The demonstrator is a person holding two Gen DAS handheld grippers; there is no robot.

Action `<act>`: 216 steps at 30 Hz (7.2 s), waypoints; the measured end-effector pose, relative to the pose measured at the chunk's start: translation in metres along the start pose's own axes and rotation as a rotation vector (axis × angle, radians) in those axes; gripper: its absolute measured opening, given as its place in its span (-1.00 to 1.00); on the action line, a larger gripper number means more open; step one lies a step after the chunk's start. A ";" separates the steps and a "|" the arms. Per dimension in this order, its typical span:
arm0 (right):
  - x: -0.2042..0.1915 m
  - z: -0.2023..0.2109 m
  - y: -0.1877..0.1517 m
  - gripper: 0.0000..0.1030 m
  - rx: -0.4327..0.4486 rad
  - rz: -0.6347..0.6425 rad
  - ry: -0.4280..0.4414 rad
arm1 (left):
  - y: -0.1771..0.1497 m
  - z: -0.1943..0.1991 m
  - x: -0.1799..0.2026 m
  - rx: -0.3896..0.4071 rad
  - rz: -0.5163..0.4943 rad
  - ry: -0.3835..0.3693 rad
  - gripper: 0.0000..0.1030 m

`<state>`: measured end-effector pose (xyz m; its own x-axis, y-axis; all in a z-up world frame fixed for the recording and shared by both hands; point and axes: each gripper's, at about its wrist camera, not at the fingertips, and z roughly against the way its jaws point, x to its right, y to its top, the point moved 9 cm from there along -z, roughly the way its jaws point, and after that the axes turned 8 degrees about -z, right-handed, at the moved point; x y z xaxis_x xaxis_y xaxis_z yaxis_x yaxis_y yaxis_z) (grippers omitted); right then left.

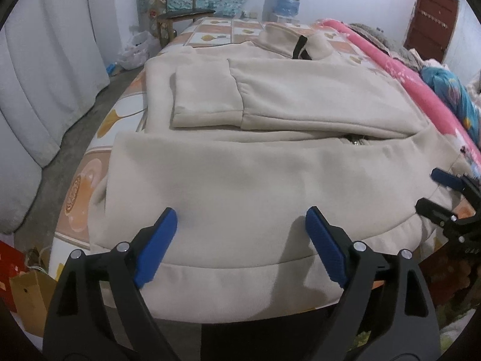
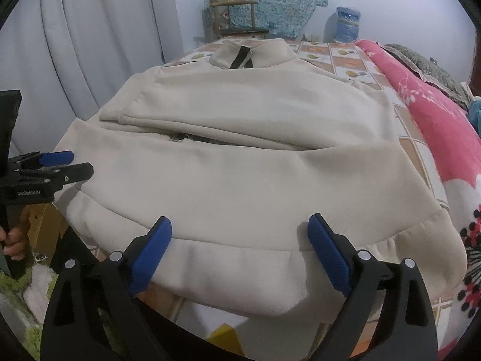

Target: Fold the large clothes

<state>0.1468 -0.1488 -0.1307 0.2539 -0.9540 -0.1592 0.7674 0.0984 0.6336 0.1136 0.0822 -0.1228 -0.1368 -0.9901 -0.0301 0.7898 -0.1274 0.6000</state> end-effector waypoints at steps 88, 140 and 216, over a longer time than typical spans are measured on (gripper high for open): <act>-0.004 -0.011 0.000 0.88 -0.054 0.015 -0.093 | -0.004 -0.010 0.006 -0.037 -0.054 0.050 0.87; -0.005 -0.014 0.003 0.87 -0.138 0.011 -0.069 | 0.079 0.075 -0.056 0.140 -0.060 0.154 0.87; -0.013 -0.107 0.235 -0.34 -0.215 0.040 0.198 | 0.237 -0.105 0.041 -0.015 -0.141 -0.248 -0.54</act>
<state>0.3867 -0.0827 -0.0610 0.3797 -0.8767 -0.2953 0.8564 0.2124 0.4705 0.3581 0.0052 -0.0658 -0.3861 -0.9185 0.0851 0.7615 -0.2653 0.5914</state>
